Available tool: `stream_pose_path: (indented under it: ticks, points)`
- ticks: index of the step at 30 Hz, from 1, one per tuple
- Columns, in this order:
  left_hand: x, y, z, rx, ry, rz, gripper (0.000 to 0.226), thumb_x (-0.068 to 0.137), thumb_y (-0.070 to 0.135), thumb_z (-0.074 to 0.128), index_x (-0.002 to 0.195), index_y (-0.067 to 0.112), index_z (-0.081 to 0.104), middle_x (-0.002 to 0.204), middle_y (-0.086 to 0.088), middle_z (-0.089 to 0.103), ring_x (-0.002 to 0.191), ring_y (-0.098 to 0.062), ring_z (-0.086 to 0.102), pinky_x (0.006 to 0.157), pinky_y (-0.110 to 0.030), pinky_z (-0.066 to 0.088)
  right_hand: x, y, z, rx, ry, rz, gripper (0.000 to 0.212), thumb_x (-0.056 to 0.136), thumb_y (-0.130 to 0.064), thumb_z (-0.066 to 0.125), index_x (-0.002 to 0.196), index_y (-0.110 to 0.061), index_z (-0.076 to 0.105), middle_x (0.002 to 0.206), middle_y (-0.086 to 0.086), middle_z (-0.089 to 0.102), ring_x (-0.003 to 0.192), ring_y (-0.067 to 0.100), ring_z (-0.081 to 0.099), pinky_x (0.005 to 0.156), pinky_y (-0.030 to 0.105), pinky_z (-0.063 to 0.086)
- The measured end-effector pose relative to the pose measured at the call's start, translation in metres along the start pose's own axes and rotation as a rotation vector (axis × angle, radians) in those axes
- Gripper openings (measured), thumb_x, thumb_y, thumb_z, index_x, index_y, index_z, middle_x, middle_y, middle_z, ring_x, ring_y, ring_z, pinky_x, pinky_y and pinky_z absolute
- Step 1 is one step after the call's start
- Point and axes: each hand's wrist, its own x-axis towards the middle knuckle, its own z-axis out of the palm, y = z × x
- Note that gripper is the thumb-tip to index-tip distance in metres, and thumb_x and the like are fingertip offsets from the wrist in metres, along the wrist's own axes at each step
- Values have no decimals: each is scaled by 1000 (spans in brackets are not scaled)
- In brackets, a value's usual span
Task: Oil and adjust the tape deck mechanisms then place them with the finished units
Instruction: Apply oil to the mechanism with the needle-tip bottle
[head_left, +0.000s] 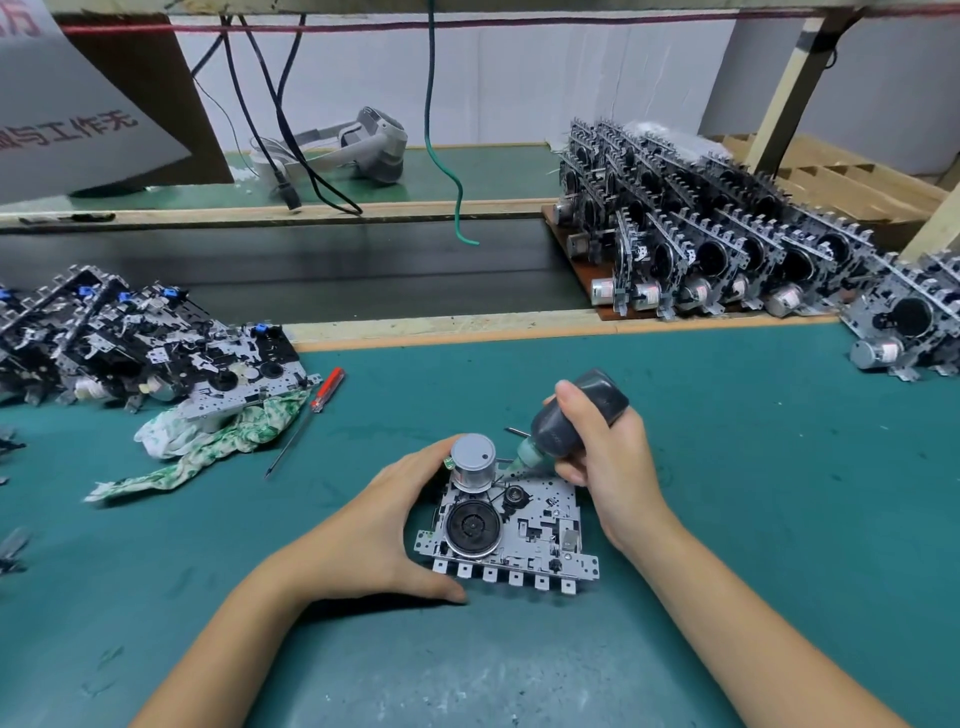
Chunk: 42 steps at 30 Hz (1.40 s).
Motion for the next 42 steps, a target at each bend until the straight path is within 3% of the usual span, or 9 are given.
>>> stream_pose_path:
  ticks: [7,13,20,28,32,34,36,38,42]
  points:
    - [-1,0,0,8,-7,0,105,60,43,87,133,57,12,136,50,13,132,18,16,103,0,14,-2,1,0,-20,-2,-25,29,83,-29,67,71,-12,47,61,4,38,43,8,31,34,17,27]
    - [-1,0,0,-3,-7,-2,105,60,42,87,133,57,13,136,51,14,132,17,16,102,0,14,-3,0,2,-25,14,-40,27,89,-22,61,70,-11,46,52,-4,42,38,8,32,34,17,28]
    - [-1,0,0,-22,-11,8,109,60,42,88,139,52,13,144,40,18,136,12,18,108,-7,16,-5,-5,3,-2,-3,-46,32,78,-32,68,72,-8,48,52,-6,46,38,8,35,34,18,29]
    - [-1,0,0,-26,-11,10,109,60,40,88,138,52,12,144,38,17,135,14,17,108,-5,15,-8,-4,4,-48,10,-55,27,90,-22,59,73,-7,45,48,-6,45,33,9,32,34,15,28]
    - [-2,0,-1,-71,-11,11,105,56,54,84,135,57,16,140,44,20,135,14,19,107,-6,17,-8,-5,4,-79,39,-54,30,85,-28,63,76,-3,49,50,-4,51,32,10,35,33,16,30]
    - [-1,3,-1,-124,12,8,89,60,61,75,132,55,24,139,42,27,133,12,25,110,-12,22,-8,-8,4,-39,75,-25,36,74,-39,66,74,-5,52,52,-3,55,33,11,37,32,18,31]
    - [1,6,-1,-194,98,1,66,69,62,63,129,48,37,137,30,43,129,7,38,109,-21,30,-7,-12,3,47,118,21,39,65,-45,66,75,-9,54,53,-4,56,35,9,39,32,18,32]
    - [1,7,-5,-180,324,-16,46,77,58,56,120,42,51,124,22,57,117,3,51,102,-23,38,-5,-16,1,162,152,65,42,65,-45,66,82,-8,53,52,-4,54,36,5,40,33,17,34]
    - [-8,-7,-31,266,881,-163,15,87,23,67,102,21,68,94,9,67,88,-16,61,78,-31,45,-3,-21,-4,419,173,137,39,69,-43,65,86,-9,54,60,-1,52,36,2,34,36,15,36]
